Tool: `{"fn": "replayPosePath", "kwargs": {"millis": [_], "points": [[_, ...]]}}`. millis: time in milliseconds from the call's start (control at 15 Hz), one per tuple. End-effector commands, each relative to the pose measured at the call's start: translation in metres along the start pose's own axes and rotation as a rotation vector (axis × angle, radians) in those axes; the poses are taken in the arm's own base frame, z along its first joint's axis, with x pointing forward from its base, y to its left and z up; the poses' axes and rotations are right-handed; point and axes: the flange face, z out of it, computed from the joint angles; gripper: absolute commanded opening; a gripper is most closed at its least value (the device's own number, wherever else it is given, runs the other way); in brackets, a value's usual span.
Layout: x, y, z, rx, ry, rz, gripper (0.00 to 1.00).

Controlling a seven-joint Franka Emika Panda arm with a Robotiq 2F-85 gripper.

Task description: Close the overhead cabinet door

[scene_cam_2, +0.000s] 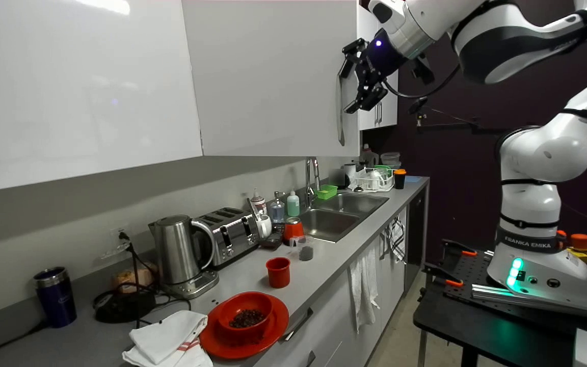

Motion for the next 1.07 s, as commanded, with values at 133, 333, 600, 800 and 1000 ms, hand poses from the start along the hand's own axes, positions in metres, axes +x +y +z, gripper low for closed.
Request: {"fn": "replayPosePath", "kwargs": {"millis": [133, 333, 600, 800, 1000], "points": [[-0.026, 0.029, 0.000, -0.057, -0.045, 0.152, 1.00], [-0.042, 0.044, 0.002, -0.067, -0.059, 0.222, 1.00], [-0.067, 0.063, 0.007, -0.077, -0.079, 0.319, 1.00], [-0.086, 0.076, 0.012, -0.071, -0.083, 0.403, 1.00], [-0.113, 0.093, 0.021, -0.055, -0.081, 0.497, 1.00]]}}
